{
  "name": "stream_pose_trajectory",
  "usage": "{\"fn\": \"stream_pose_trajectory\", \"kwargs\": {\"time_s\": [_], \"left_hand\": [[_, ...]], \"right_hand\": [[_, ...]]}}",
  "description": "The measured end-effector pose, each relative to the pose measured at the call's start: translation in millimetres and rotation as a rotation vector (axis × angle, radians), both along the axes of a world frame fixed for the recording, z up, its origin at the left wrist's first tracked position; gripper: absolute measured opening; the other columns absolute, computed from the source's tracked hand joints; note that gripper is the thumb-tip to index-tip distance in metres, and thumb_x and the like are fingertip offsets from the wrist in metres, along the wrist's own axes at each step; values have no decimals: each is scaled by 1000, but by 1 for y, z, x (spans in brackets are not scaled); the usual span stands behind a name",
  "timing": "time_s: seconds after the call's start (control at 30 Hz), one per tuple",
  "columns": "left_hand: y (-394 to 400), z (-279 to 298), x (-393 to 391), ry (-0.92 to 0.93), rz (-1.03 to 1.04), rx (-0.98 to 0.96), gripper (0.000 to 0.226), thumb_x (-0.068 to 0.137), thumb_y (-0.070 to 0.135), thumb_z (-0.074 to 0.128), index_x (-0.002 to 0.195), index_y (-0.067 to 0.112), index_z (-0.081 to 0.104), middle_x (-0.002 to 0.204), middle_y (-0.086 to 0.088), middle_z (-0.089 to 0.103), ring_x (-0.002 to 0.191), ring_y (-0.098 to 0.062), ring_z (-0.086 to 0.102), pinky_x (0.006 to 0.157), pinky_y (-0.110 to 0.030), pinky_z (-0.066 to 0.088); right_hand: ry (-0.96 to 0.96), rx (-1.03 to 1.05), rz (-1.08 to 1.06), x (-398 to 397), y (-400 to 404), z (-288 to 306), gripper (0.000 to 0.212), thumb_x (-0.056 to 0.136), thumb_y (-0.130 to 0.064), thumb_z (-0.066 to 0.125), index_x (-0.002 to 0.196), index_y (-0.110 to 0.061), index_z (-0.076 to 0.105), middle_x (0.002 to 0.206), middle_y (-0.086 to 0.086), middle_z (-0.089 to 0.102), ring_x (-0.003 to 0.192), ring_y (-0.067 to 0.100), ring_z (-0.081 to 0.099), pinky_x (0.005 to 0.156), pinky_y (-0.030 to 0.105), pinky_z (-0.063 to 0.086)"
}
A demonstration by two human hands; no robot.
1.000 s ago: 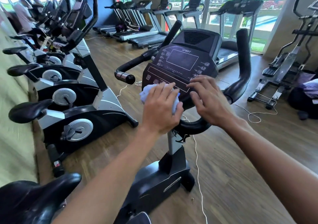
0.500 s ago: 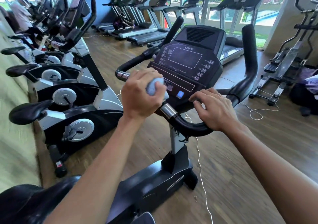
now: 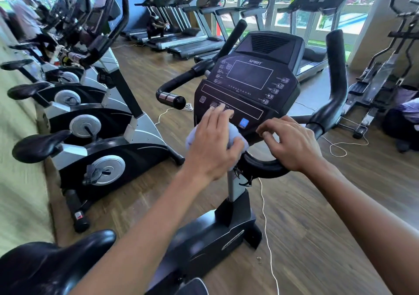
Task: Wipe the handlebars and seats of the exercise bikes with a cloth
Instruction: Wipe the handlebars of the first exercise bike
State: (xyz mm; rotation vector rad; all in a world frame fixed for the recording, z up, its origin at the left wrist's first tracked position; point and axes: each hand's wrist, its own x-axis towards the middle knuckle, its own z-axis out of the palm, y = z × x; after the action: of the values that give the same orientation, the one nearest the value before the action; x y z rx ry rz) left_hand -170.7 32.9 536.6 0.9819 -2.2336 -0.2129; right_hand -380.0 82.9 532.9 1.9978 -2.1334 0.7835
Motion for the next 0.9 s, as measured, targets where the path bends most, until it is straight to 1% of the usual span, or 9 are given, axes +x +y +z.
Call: {"fn": "stream_pose_trajectory", "kwargs": {"time_s": [0.07,0.17,0.23,0.33,0.5,0.6,0.7,0.8,0.9], "left_hand": [[-7,1,6,-67,-25,-125,65,95,45,45,143,3,54,160,-14,40,153,-27,26,126,-37,20],[-11,-8,-5,-190,36,-420,60,99,34,42,140,-7,55,159,-23,39,154,-33,27,127,-46,21],[-16,-15,-10,-171,4,-508,54,100,28,42,139,-6,57,154,-23,47,149,-35,37,123,-48,29],[-36,-19,-7,-124,-46,-602,46,98,24,44,130,-1,67,138,-17,64,133,-36,56,116,-49,39],[-37,-15,-14,53,120,-522,36,96,19,47,111,1,74,113,-12,73,115,-35,63,114,-48,40],[-11,-35,-15,77,-21,-551,35,96,21,48,109,0,73,109,-13,71,115,-37,62,115,-50,39],[-36,-26,-3,26,-141,-672,33,95,21,48,102,1,73,102,-14,71,105,-37,64,111,-49,43],[-50,-15,-7,45,-35,-631,31,95,21,47,94,3,72,95,-12,70,101,-36,63,109,-48,44],[-21,-36,-17,136,-18,-564,32,94,20,48,101,2,73,103,-12,71,109,-36,62,113,-49,41]], "right_hand": [[-2,-3,-8,2,1,0,19,99,-36,47,106,-36,65,109,-21,67,113,6,49,81,34,34],[-1,-8,-19,4,3,0,19,99,-36,47,105,-36,65,108,-20,67,113,6,50,81,32,33],[5,-9,-25,6,4,0,19,99,-37,47,105,-36,65,107,-21,67,112,6,51,80,32,34],[0,-11,-36,8,5,0,19,98,-37,47,104,-37,65,100,-23,64,111,7,52,80,32,36],[6,23,-42,9,7,3,19,99,-35,49,104,-37,67,84,-24,51,110,7,53,80,33,34],[-1,22,-57,8,5,3,19,99,-38,48,103,-38,66,88,-21,56,110,7,53,79,33,32],[4,21,-51,6,3,0,20,97,-40,46,102,-41,65,94,-16,64,108,5,55,79,31,31],[-1,29,-57,6,3,-1,20,97,-41,46,102,-42,65,94,-15,64,105,6,56,79,32,32],[-12,54,-74,7,2,0,20,96,-41,47,103,-42,65,95,-13,62,103,9,58,79,33,33]]}}
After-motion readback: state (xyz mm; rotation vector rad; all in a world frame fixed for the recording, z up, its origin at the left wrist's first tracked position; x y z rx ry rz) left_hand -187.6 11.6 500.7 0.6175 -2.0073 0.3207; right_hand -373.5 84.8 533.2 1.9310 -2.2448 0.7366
